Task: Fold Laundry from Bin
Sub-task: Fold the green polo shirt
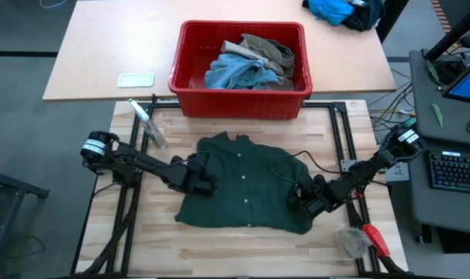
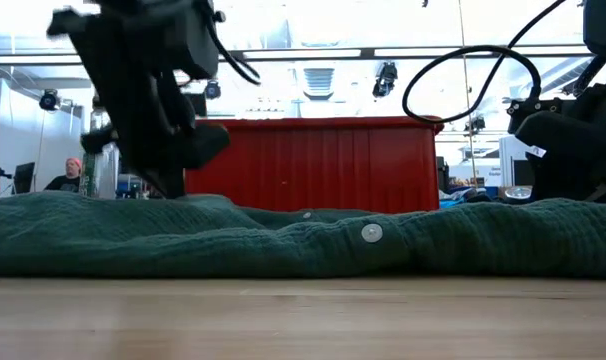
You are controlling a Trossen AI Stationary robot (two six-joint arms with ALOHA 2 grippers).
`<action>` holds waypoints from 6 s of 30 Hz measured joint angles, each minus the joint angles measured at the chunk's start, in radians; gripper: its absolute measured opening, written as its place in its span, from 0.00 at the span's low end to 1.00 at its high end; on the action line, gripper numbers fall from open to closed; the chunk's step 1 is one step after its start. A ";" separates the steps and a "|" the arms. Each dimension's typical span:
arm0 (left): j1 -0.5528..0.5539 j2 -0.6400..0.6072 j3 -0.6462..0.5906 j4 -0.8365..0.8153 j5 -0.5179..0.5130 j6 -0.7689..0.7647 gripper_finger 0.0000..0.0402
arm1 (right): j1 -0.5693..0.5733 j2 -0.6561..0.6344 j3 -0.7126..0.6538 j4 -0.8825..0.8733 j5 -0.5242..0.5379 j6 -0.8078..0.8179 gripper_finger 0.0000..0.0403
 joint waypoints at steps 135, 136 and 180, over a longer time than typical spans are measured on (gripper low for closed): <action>-0.215 0.009 0.018 0.129 0.334 0.516 0.13 | -0.125 -0.271 0.066 0.070 -0.206 -0.435 0.37; -0.216 0.020 0.004 0.137 0.335 0.499 0.10 | -0.112 -0.252 0.066 0.071 -0.206 -0.417 0.35; -0.311 -0.091 0.050 -0.384 0.368 -0.192 0.48 | -0.080 -0.201 0.066 -0.036 -0.362 -0.298 0.76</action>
